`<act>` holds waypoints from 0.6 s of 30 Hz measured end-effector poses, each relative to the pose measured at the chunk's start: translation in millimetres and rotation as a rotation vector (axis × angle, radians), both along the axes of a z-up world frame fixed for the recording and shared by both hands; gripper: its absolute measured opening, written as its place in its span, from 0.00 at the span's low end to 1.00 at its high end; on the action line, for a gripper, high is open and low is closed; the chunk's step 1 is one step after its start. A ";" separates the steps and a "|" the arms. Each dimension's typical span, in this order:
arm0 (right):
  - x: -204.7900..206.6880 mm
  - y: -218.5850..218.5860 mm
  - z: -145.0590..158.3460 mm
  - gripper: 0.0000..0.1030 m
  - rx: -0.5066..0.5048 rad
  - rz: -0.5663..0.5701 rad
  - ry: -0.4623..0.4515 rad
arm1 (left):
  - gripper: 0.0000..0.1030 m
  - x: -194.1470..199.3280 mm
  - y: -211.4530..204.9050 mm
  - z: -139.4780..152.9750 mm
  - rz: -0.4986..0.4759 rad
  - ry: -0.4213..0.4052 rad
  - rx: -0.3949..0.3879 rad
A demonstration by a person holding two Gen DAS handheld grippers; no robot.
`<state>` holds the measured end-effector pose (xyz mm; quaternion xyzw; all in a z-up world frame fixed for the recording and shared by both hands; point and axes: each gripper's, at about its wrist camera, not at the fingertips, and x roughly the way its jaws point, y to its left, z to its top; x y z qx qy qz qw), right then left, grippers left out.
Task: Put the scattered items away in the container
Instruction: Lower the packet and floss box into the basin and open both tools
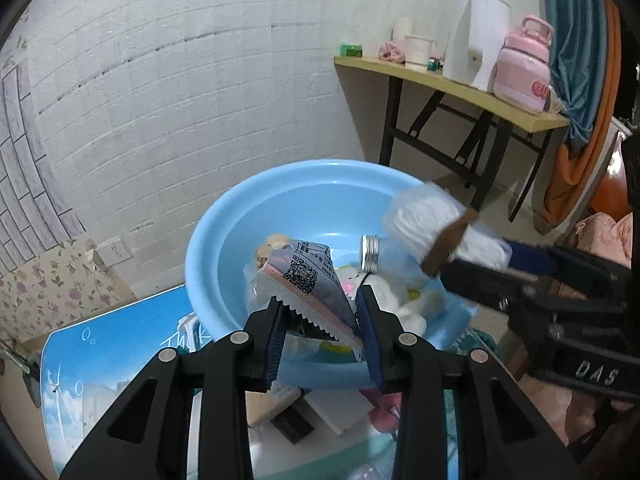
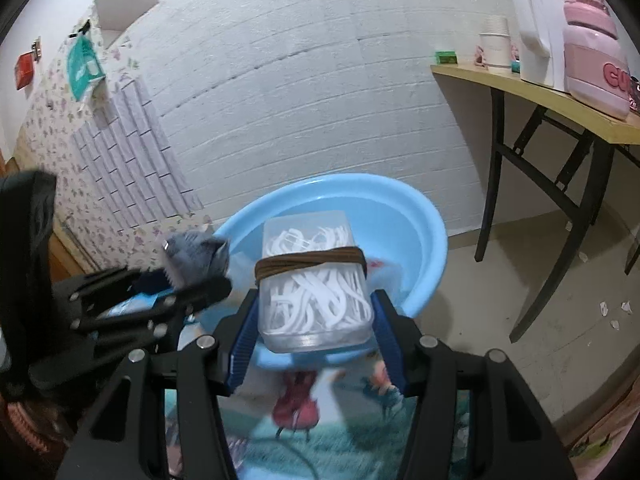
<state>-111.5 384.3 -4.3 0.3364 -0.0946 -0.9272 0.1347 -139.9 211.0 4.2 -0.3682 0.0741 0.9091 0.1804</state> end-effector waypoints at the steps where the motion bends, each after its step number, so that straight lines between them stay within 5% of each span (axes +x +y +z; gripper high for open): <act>1: -6.3 0.9 -0.8 0.52 0.001 0.000 -0.002 | 0.32 -2.4 3.5 -2.9 -0.002 0.003 -0.015; 18: -31.7 -0.8 -26.1 0.53 0.043 0.019 -0.040 | 0.40 -16.3 0.8 -22.5 -0.001 -0.027 -0.002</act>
